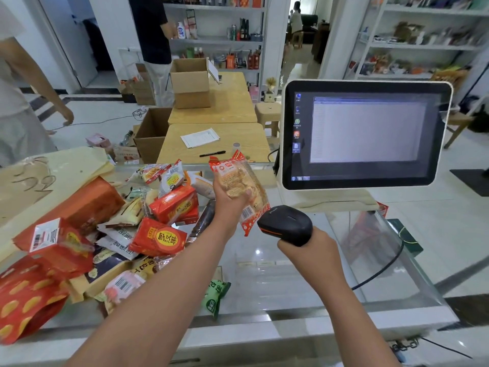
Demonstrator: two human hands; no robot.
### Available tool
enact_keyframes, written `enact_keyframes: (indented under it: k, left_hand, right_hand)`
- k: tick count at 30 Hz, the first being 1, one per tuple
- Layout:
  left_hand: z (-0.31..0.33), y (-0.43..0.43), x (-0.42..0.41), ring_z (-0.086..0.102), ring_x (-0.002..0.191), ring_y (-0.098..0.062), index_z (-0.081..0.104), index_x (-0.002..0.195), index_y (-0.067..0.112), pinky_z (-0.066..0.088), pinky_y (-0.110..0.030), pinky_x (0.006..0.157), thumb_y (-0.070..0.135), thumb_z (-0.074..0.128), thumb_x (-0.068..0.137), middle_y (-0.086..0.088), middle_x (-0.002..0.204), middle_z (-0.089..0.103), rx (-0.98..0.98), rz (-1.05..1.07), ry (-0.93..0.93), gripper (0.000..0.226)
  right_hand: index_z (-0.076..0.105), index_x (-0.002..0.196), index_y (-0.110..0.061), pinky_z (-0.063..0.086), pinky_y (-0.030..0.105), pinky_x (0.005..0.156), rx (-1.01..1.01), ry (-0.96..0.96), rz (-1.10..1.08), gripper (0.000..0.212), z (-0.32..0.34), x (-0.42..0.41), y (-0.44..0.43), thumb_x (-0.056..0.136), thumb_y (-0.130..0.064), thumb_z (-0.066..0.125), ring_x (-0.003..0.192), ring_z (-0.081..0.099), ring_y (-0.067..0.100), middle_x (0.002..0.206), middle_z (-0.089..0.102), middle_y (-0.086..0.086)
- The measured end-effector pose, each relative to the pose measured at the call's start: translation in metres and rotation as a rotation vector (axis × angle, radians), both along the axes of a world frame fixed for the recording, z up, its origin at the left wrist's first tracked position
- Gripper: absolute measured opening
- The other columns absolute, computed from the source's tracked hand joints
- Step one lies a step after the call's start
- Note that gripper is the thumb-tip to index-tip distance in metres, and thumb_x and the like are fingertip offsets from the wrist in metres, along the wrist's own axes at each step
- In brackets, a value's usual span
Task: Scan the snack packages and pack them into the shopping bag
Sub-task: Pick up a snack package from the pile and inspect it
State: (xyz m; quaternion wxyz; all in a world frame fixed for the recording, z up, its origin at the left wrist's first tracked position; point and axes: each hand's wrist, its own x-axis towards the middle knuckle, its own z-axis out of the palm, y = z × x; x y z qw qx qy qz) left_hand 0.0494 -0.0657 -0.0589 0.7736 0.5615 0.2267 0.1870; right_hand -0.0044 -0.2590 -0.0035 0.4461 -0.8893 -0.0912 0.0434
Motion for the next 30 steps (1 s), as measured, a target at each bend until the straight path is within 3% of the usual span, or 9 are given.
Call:
enact_keyframes:
  k: [4, 11, 14, 18, 21, 30]
  left_hand:
    - [0.001, -0.001, -0.005, 0.046, 0.129, -0.027, 0.008, 0.15, 0.036, 0.047, -0.054, 0.098, -0.004, 0.065, 0.086, -0.008, 0.144, 0.043, -0.01, 0.0, -0.006, 0.094]
    - [0.008, -0.005, -0.011, 0.041, 0.133, -0.025, 0.0, 0.151, 0.037, 0.044, -0.047, 0.103, -0.003, 0.06, 0.09, -0.007, 0.149, 0.036, 0.001, 0.014, 0.011, 0.094]
    - [0.009, -0.005, -0.012, 0.041, 0.133, -0.025, 0.001, 0.15, 0.037, 0.046, -0.04, 0.097, -0.003, 0.06, 0.09, -0.006, 0.147, 0.037, -0.002, 0.018, 0.013, 0.094]
    - [0.012, -0.006, -0.014, 0.04, 0.134, -0.026, 0.0, 0.15, 0.038, 0.045, -0.043, 0.099, -0.002, 0.06, 0.09, -0.006, 0.148, 0.036, -0.008, 0.026, 0.022, 0.095]
    - [0.014, -0.007, -0.016, 0.039, 0.134, -0.025, -0.001, 0.15, 0.038, 0.046, -0.037, 0.091, 0.0, 0.06, 0.091, -0.005, 0.149, 0.035, -0.016, 0.015, 0.021, 0.094]
    - [0.019, -0.011, -0.019, 0.043, 0.131, -0.023, -0.003, 0.151, 0.037, 0.047, -0.034, 0.087, 0.0, 0.058, 0.092, -0.003, 0.144, 0.039, -0.006, 0.023, 0.013, 0.093]
  right_hand:
    - [0.051, 0.059, -0.018, 0.031, 0.013, 0.041, -0.003, 0.002, 0.006, 0.019, -0.001, -0.003, 0.001, 0.07, -0.02, 0.067, 0.047, 0.043, 0.007, 0.049, 0.047, -0.006]
    - [0.05, 0.059, -0.018, 0.033, 0.015, 0.044, 0.012, -0.001, -0.007, 0.02, -0.001, -0.009, 0.001, 0.069, -0.02, 0.068, 0.048, 0.044, 0.007, 0.048, 0.048, -0.006]
    - [0.051, 0.06, -0.018, 0.034, 0.017, 0.045, 0.013, -0.006, -0.008, 0.019, -0.001, -0.012, 0.0, 0.069, -0.02, 0.068, 0.049, 0.045, 0.008, 0.048, 0.048, -0.006]
    - [0.053, 0.062, -0.018, 0.035, 0.015, 0.045, 0.03, -0.009, -0.001, 0.017, -0.001, -0.014, -0.001, 0.069, -0.019, 0.068, 0.049, 0.046, 0.007, 0.049, 0.05, -0.007]
    - [0.054, 0.062, -0.018, 0.034, 0.014, 0.043, 0.053, 0.013, 0.001, 0.016, 0.0, -0.014, -0.002, 0.07, -0.018, 0.068, 0.048, 0.045, 0.006, 0.049, 0.05, -0.008]
    - [0.056, 0.063, -0.014, 0.033, 0.016, 0.041, 0.081, 0.039, 0.002, 0.014, 0.0, -0.015, -0.003, 0.07, -0.017, 0.068, 0.046, 0.043, 0.006, 0.048, 0.049, -0.007]
